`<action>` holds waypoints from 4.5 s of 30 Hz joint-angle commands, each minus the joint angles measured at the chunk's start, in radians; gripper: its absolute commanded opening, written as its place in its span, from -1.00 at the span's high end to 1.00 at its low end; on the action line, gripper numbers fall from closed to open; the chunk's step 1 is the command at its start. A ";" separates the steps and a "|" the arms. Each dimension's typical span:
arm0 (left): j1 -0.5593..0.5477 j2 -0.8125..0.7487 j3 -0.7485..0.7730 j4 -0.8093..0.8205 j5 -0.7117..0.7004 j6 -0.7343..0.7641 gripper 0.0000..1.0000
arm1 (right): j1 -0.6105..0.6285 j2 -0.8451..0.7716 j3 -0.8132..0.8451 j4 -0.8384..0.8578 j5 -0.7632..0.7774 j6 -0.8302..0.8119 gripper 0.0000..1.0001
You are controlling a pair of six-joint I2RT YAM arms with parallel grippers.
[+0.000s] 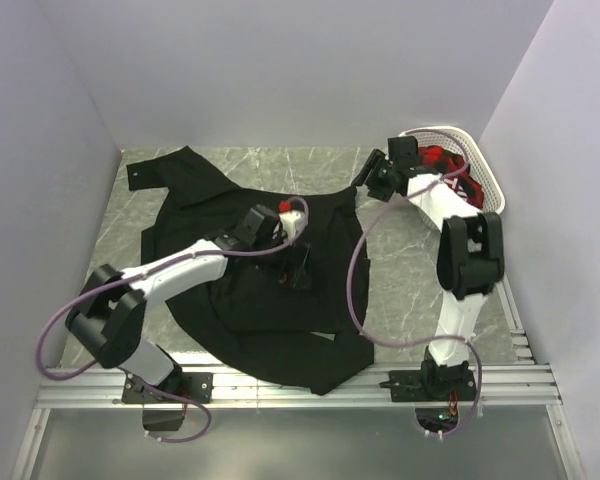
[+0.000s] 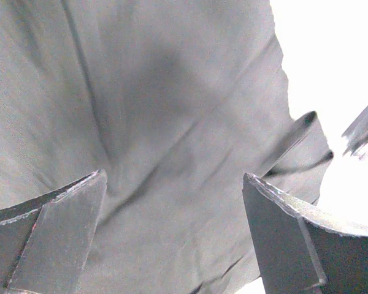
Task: Fold and stack the long sleeve shirts
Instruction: Flatten the shirt out
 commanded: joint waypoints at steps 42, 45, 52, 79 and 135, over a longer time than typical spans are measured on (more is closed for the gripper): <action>0.639 0.531 0.499 0.040 -0.442 -0.166 -0.99 | 0.174 -0.178 -0.369 -0.062 0.170 -0.074 0.17; 0.645 0.549 0.493 0.041 -0.454 -0.171 -0.99 | 0.176 -0.180 -0.369 -0.074 0.194 -0.080 0.48; 0.661 0.580 0.499 0.009 -0.508 -0.194 -0.99 | 0.187 -0.279 -0.302 -0.209 0.327 -0.129 0.88; 0.679 0.194 0.400 -0.081 -0.435 -0.293 -0.99 | 0.210 -0.299 -0.286 -0.131 0.130 -0.015 -0.05; 0.776 -0.136 -0.243 -0.074 -0.344 -0.428 -0.99 | 0.320 -0.200 -0.402 -0.206 0.193 0.015 -0.32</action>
